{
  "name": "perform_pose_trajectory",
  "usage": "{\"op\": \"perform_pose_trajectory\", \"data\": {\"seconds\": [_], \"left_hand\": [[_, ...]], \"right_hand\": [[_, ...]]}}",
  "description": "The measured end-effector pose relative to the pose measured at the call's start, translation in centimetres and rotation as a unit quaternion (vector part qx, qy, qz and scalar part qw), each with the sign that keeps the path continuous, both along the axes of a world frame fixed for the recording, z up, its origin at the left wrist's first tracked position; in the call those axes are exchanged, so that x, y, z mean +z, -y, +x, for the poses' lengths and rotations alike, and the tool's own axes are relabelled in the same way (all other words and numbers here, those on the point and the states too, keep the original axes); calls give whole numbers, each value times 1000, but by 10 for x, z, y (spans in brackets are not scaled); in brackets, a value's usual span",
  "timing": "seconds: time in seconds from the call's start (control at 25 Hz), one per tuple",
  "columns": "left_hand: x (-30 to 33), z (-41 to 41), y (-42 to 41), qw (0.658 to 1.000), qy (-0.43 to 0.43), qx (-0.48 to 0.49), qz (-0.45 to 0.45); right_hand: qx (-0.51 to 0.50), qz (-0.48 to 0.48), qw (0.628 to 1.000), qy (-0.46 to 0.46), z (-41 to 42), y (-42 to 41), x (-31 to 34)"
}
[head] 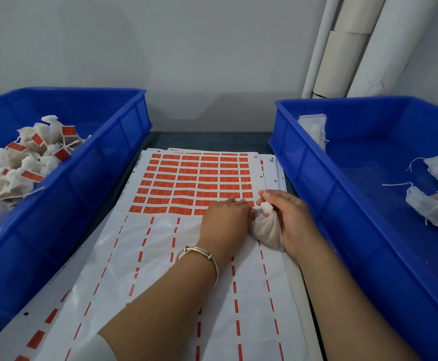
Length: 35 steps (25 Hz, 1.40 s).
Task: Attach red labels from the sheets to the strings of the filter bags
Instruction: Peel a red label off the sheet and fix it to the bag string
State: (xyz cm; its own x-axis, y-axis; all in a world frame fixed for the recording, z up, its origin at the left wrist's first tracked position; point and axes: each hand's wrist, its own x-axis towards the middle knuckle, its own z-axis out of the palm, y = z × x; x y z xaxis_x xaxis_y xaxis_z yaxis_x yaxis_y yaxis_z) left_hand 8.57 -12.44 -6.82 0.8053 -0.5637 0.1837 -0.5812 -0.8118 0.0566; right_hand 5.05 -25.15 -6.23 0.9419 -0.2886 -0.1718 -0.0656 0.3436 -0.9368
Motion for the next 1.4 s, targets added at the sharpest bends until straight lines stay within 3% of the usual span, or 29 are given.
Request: {"op": "perform_pose_trajectory", "data": {"seconds": [0.2,0.36,0.8,1.12,1.4], "left_hand": [[1,-2,1,998,7,41,-53],[1,-4,1,991,-46,26,-121],[0,2,5,995,-61,35,-74],[-2,0,2,988,-53,27,-144],[-3,1,4,994,-41,14,-102]], "right_hand": [[1,-2,1000,3,1,-1,1],[-3,-12,1000,4,0,-1,1],[0,-6,1000,2,1,-1,1],[5,-11,1000,-3,0,-1,0],[11,2,1000,-2,1,1,0]]}}
